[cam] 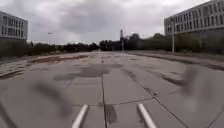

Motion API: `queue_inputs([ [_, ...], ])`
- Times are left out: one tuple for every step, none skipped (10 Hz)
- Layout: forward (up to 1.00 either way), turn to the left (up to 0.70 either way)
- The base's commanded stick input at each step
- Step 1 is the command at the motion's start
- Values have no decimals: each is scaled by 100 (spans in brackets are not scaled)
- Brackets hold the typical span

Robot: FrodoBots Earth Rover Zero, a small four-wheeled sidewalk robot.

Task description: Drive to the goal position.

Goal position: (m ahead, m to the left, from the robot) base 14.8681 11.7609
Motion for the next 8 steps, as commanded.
queue_inputs([
  [100,-27],
  [100,-27],
  [100,-27],
  [100,-27],
  [100,-27],
  [100,-27],
  [100,-14],
  [100,0],
])
